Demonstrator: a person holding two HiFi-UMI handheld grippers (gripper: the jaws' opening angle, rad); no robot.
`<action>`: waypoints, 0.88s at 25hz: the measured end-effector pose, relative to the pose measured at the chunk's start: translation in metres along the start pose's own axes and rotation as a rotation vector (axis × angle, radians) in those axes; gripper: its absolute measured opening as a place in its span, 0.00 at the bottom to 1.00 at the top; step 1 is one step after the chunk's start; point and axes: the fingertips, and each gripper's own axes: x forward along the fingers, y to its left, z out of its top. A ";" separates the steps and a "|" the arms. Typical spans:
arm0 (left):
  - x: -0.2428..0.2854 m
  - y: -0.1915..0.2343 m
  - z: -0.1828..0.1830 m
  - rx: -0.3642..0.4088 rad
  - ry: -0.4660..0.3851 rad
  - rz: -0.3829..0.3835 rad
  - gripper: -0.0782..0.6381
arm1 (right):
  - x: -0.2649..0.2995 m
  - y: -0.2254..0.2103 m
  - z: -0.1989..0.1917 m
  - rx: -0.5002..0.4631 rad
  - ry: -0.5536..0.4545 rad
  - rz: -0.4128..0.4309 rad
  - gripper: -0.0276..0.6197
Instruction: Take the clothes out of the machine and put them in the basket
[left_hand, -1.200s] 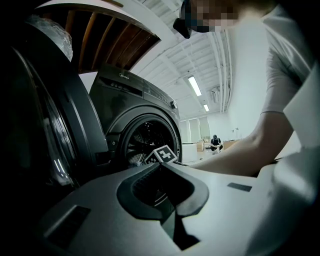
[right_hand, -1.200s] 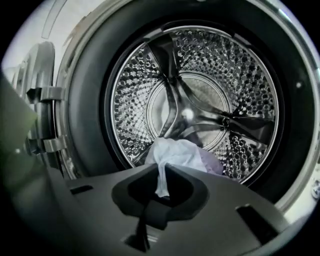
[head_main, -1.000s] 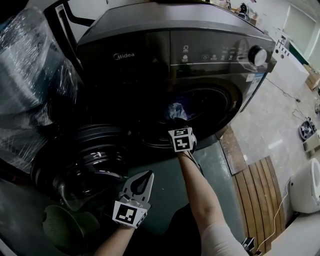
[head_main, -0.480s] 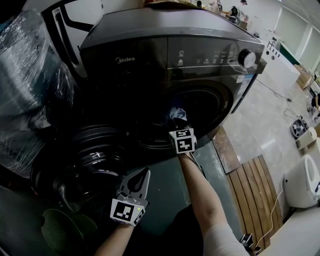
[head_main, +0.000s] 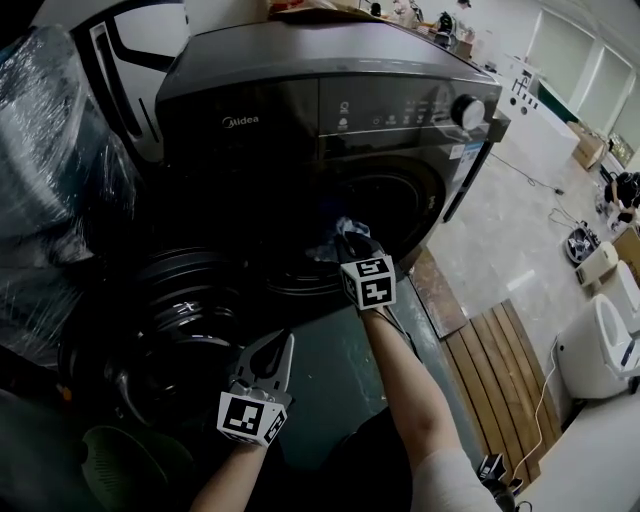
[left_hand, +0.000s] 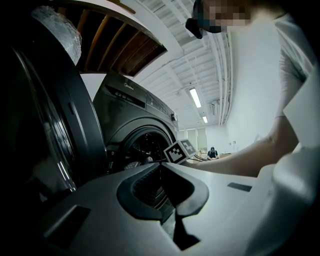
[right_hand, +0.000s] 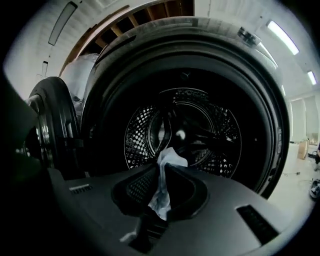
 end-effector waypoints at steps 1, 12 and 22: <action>0.000 -0.001 0.001 -0.002 -0.002 -0.003 0.14 | -0.004 0.001 0.002 0.004 -0.002 0.004 0.11; 0.003 0.002 0.010 -0.034 -0.016 -0.025 0.14 | -0.041 0.005 0.029 -0.001 -0.069 0.004 0.11; 0.013 -0.003 0.019 -0.038 -0.019 -0.051 0.14 | -0.088 0.016 0.052 0.010 -0.128 0.050 0.11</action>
